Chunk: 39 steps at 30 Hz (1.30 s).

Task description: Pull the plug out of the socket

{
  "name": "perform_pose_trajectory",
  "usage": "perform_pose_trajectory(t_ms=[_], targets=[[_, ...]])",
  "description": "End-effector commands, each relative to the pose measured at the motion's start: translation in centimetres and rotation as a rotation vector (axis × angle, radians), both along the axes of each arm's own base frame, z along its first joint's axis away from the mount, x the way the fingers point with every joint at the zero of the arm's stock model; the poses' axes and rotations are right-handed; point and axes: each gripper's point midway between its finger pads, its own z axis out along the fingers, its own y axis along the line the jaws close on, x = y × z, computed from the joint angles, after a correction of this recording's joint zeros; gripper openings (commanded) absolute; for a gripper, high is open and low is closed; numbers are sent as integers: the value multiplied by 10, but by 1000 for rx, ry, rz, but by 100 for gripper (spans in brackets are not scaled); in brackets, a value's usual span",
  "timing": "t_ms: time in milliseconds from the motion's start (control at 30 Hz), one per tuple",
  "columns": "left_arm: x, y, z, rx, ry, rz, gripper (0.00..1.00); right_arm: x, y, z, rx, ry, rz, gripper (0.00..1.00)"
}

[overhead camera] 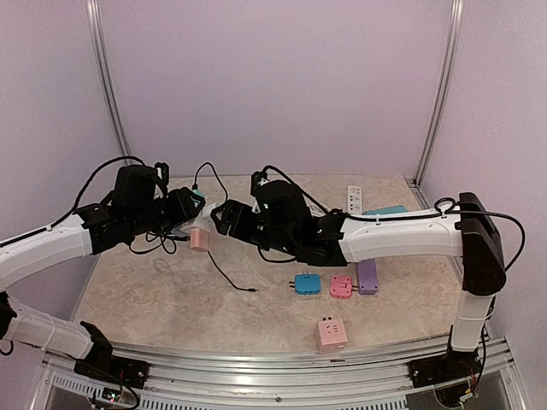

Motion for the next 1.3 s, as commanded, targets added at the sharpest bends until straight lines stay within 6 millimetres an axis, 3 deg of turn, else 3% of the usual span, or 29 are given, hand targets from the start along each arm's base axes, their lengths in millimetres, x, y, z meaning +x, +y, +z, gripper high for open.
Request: perform_pose_trajectory(t_ms=[0,233,667,1100,1267], targets=[[1,-5,32,-61,-99,-1,31,15,1,-8,-11,16,-22,76],[0,-9,29,-59,-92,-11,31,21,6,0,8,-5,-16,64],[-1,-14,30,-55,-96,-39,31,24,10,2,0,-32,84,63],[-10,-24,47,-105,-149,-115,31,25,9,2,-38,-71,148,59],[-16,-34,48,-125,-151,-163,32,28,7,2,-45,-84,133,51]])
